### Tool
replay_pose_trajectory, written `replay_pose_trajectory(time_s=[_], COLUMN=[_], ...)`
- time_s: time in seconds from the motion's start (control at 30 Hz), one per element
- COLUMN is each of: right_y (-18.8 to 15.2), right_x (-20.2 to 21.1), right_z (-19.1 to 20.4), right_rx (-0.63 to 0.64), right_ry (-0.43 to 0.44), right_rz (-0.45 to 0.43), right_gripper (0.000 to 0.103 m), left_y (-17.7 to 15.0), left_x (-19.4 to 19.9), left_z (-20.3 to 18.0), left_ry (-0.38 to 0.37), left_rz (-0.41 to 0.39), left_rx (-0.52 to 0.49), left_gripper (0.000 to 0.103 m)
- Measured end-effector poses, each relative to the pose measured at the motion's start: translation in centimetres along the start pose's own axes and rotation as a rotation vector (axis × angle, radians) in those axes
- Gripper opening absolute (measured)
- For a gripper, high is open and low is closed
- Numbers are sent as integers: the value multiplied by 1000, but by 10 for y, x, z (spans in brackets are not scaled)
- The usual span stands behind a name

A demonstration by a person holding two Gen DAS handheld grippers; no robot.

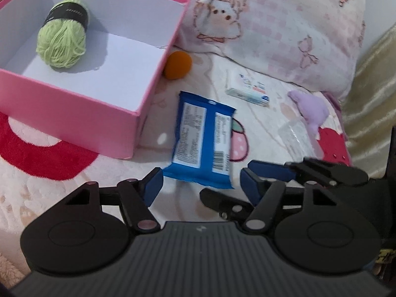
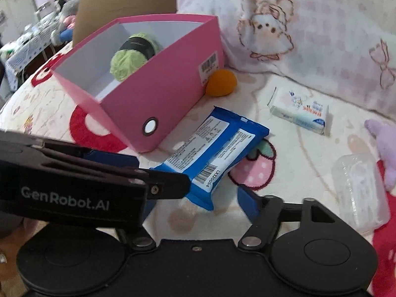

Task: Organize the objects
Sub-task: 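Lower the right tool onto the blue snack packet and close on it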

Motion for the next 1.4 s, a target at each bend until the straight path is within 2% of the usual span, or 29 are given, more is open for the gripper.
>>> replay_pose_trajectory(time_s=[0.1,0.27,0.33,0.4,0.53,0.8,1.03,1.23,1.4], right_y=[-3,-7,-9,-10,-7,-7,-10,-11,-15], right_x=[-3,-13,-20,-24,-25,-28,-20,-14,-7], right_z=[-1,-8,-12,-14,-12,-9,-5,-6,-9], right_rx=[-49,-120,-127,-126,-87,-25,6,50,88], right_ry=[11,22,13,23,23,27,49,30,35], right_rz=[-23,-12,-6,17,6,-10,17,34,87], right_gripper=[67,67,67,67,66,66,69,70,70], left_y=[1,-3,-6,-10,-11,-12,-19,-22,-29], left_x=[-6,-19,-24,-28,-32,-38,-32,-29,-26], left_z=[8,16,18,16,16,15,2,2,-6], left_ry=[16,10,25,47,39,45,3,-74,-130], left_rz=[-17,-5,-23,-68,-85,-85,-71,-37,13], left_rx=[22,59,63,65,94,63,32,85,100], left_gripper=[65,65,61,59,58,56,52,51,51])
Point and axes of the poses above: each gripper's, at about its wrist camera, not at the fingertips, and x roughly against the way its jaws point, z to its left, y to its top, the point moved 6 cm from there along -x, roughly the way its jaws point, and after that the axes turned 8 degrees about -z, right-handed, at the moved point
